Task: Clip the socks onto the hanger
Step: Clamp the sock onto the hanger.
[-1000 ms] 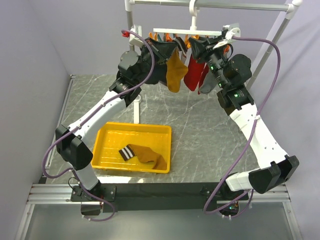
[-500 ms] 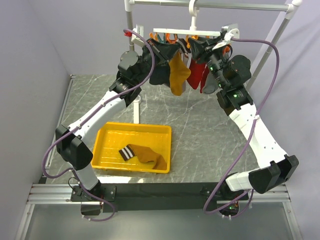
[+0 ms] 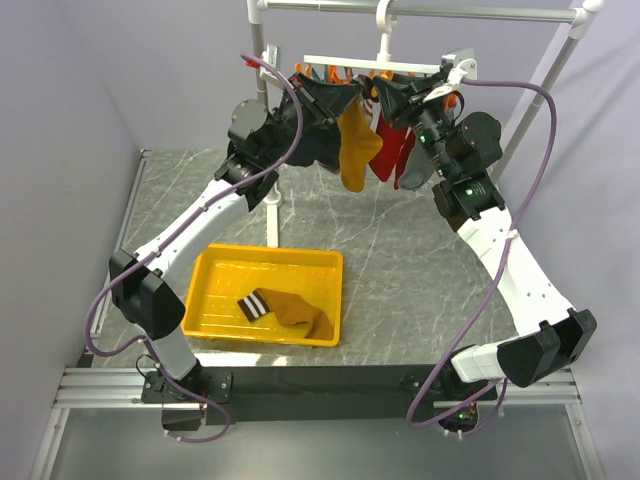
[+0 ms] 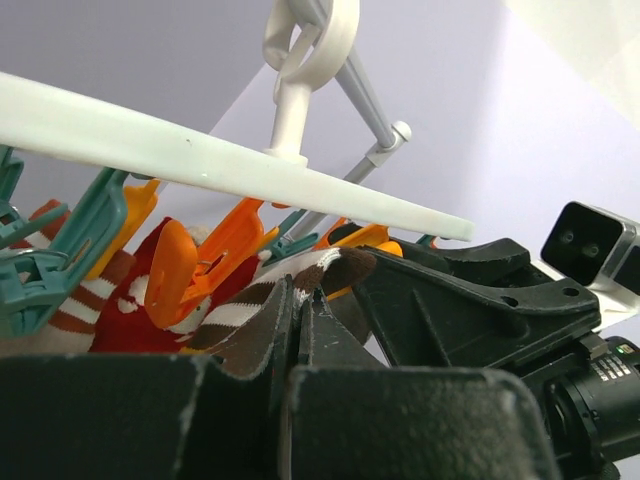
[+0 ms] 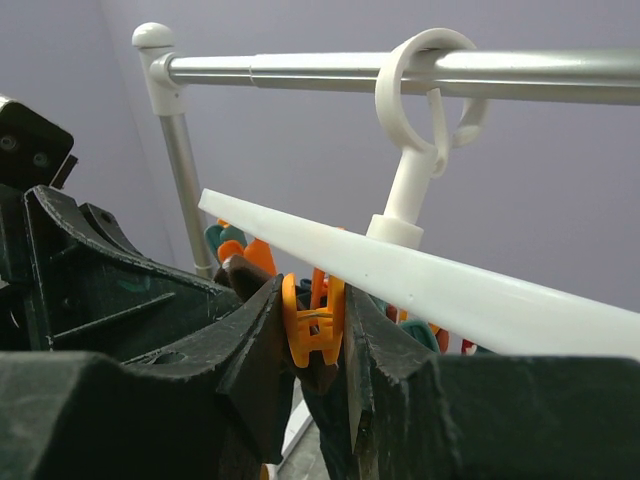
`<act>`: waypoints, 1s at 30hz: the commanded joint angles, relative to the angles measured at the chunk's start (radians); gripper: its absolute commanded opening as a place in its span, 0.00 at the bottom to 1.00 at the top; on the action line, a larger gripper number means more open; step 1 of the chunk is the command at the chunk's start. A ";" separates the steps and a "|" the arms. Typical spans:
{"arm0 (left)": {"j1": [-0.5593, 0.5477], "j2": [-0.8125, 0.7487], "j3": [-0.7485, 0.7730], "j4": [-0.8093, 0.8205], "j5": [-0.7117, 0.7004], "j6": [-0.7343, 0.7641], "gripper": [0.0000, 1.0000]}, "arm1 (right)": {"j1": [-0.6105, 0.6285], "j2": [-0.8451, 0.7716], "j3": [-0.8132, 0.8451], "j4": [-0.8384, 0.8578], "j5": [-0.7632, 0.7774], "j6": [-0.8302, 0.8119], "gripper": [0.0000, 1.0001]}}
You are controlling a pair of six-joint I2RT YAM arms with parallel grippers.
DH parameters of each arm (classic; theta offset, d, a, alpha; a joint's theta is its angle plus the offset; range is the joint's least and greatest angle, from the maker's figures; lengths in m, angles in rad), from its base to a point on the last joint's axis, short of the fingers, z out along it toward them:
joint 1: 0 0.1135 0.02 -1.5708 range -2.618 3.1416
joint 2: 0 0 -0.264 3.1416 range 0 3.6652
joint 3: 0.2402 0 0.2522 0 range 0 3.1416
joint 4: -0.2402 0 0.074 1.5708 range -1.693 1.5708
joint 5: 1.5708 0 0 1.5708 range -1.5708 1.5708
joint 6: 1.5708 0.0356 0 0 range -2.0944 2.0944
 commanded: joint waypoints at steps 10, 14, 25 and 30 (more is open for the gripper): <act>0.006 -0.039 0.021 0.026 0.082 -0.057 0.01 | -0.005 -0.043 -0.041 0.161 -0.034 0.025 0.00; 0.006 -0.036 0.012 0.040 0.097 -0.097 0.01 | -0.004 -0.043 -0.055 0.194 -0.031 0.040 0.00; 0.006 -0.043 0.004 -0.002 0.086 -0.092 0.01 | -0.007 -0.043 -0.053 0.233 -0.038 0.042 0.00; 0.006 -0.043 -0.002 0.026 0.112 -0.109 0.01 | -0.008 -0.045 -0.066 0.239 -0.041 0.042 0.00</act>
